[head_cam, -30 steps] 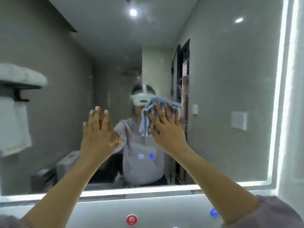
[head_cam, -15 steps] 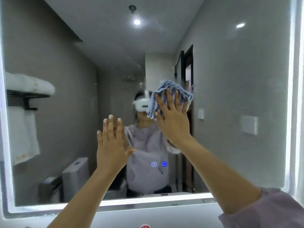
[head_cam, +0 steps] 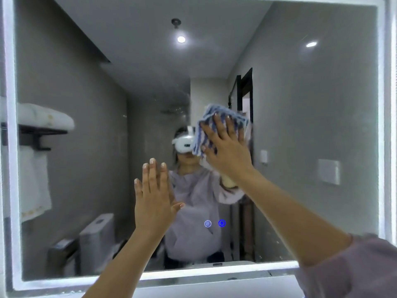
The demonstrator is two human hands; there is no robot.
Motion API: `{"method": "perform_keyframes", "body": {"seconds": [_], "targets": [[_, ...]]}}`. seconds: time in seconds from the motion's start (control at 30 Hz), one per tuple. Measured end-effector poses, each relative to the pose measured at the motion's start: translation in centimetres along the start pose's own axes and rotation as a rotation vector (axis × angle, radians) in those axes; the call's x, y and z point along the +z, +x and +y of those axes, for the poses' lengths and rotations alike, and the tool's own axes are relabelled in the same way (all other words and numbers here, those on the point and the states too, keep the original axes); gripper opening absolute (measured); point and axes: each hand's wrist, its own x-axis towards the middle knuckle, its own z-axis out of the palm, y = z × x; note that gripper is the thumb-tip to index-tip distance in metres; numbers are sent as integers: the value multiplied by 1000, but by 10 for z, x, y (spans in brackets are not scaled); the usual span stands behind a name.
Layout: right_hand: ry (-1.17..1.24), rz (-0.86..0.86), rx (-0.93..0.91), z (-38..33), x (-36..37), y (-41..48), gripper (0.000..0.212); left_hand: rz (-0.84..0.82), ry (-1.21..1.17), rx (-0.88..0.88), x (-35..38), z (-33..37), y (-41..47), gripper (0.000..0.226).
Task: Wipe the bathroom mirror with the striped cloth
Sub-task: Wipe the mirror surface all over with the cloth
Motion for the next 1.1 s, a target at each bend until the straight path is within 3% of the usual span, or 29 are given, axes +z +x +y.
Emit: {"method": "perform_keyframes", "body": {"seconds": [0.23, 0.47, 0.73, 0.93, 1.1], "targets": [[-30, 26, 95, 0, -28, 68, 60, 40, 5, 6, 2, -1, -1, 124], [33, 106, 13, -2, -1, 26, 58, 30, 7, 4, 4, 0, 0, 122], [-5, 72, -98, 5, 25, -44, 59, 8, -9, -4, 5, -1, -1, 122], [39, 108, 170, 33, -12, 29, 67, 25, -5, -3, 5, -1, -1, 122], [69, 48, 246, 18, -36, 74, 62, 30, 0, -3, 5, 0, -2, 121]]}}
